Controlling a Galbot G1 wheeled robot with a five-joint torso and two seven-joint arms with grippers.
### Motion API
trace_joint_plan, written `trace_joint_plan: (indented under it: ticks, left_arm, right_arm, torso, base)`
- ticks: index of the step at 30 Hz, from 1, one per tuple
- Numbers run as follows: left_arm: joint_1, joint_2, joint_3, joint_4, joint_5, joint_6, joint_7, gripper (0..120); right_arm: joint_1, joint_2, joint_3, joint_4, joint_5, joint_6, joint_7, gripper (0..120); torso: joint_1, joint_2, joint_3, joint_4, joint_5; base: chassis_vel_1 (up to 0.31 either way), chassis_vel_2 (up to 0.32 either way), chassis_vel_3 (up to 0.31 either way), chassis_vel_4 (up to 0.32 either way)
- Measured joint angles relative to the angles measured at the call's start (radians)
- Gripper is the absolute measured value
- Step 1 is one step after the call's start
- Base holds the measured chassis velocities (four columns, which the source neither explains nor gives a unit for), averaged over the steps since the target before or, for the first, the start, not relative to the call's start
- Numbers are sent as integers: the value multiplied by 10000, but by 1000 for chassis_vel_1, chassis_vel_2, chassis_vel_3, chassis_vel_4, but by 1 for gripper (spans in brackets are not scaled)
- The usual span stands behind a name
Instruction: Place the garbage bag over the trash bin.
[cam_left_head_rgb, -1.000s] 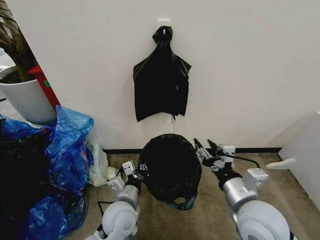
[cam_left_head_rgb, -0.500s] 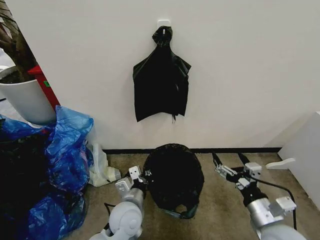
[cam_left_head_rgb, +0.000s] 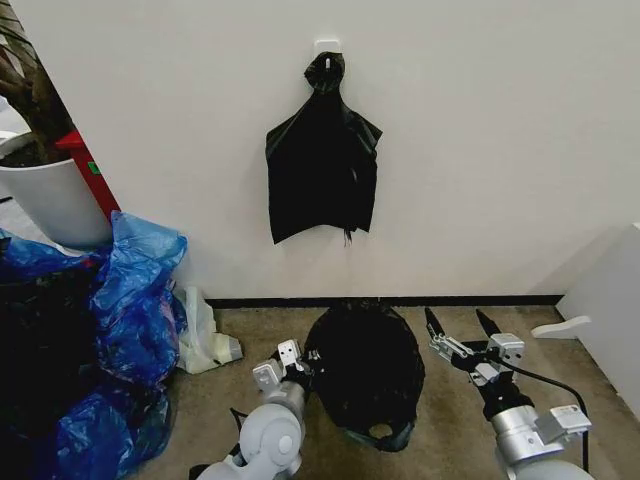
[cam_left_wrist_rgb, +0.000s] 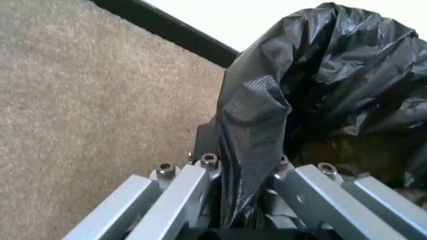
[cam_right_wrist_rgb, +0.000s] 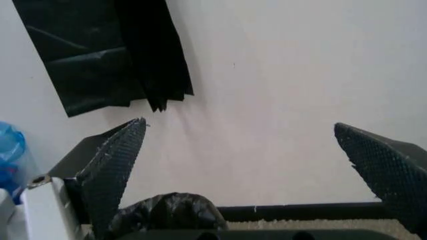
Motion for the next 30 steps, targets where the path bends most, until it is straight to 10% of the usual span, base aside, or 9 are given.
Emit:
trace_joint_plan:
  ticks: [11, 30]
  left_arm:
    - [104, -65, -61, 298, 159, 67, 393, 5]
    - [284, 229, -32, -941, 1126, -243, 1074, 75]
  right_arm:
    - [89, 54, -292, 185, -271, -55, 105, 100]
    - [79, 288, -779, 167, -821, -51, 215, 100]
  torso:
    - [0, 0, 1, 1, -4]
    - [2, -1, 2, -1, -3]
  base:
    - [0, 0, 0, 0]
    - [0, 0, 0, 0]
